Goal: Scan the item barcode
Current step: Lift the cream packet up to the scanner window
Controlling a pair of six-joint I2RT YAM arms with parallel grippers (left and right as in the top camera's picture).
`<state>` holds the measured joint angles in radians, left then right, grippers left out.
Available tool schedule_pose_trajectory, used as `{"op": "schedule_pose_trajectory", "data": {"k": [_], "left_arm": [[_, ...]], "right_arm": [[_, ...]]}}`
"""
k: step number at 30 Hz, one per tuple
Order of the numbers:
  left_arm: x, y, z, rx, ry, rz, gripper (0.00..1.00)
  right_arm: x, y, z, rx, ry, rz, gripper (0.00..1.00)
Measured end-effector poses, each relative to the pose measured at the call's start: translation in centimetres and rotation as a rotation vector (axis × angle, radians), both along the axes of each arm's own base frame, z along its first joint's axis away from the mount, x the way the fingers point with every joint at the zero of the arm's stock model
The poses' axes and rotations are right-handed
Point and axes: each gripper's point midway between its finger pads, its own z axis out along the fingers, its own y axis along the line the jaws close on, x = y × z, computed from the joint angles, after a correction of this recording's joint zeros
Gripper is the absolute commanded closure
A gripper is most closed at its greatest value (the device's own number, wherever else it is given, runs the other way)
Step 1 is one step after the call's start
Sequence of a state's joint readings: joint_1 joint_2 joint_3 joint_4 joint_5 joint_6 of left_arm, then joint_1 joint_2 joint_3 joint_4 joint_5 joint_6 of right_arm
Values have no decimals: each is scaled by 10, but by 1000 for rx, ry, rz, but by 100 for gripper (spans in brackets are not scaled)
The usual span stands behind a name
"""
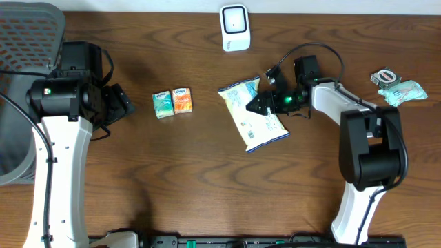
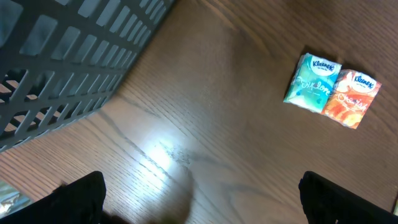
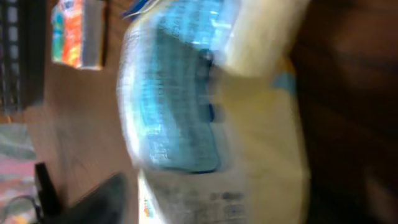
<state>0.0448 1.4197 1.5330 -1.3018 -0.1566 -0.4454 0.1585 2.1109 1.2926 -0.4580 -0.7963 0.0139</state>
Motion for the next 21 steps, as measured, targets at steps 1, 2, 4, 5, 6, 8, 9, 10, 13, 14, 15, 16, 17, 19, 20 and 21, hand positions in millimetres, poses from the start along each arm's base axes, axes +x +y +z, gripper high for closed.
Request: {"op": "schedule_pose_trajectory", "data": {"k": [1,2,4,5,6,8,9,10,13,14,15,16,17,19,20,21], "left_arm": [[0,0,0,0,0,0,2],[0,0,0,0,0,0,2],[0,0,0,0,0,0,2],[0,0,0,0,0,0,2],[0,0,0,0,0,0,2],[0,0,0,0,0,0,3],[0,0,0,0,0,0,3],[0,0,0,0,0,0,2],[0,0,0,0,0,0,2],[0,0,0,0,0,0,2],[0,0,0,0,0,0,2],[0,0,0,0,0,0,2],[0,0,0,0,0,0,2],[0,0,0,0,0,0,2],[0,0,0,0,0,0,2],[0,0,0,0,0,0,2]], "right_arm": [[-2,0,-3,3,14,0,57],[-4,1,-5,5,28,0,67],[-8,1,-8,10,56,-1,99],[-9,1,-9,13,69,-3,99],[-11,3,-7,34,85,-4,99],[-12,6,-3,54,89,1,99],[-13,6,-2,59,91,3,99],[-13,7,-1,65,93,4,99],[-16,9,1,94,102,9,99],[-18,9,2,106,108,9,99],[-19,9,3,122,113,10,99],[-20,8,6,136,116,9,99],[-21,7,8,147,118,6,99],[-20,2,15,162,110,-6,99],[-19,-1,20,167,100,-13,99],[-16,-5,27,173,84,-21,99]]}}
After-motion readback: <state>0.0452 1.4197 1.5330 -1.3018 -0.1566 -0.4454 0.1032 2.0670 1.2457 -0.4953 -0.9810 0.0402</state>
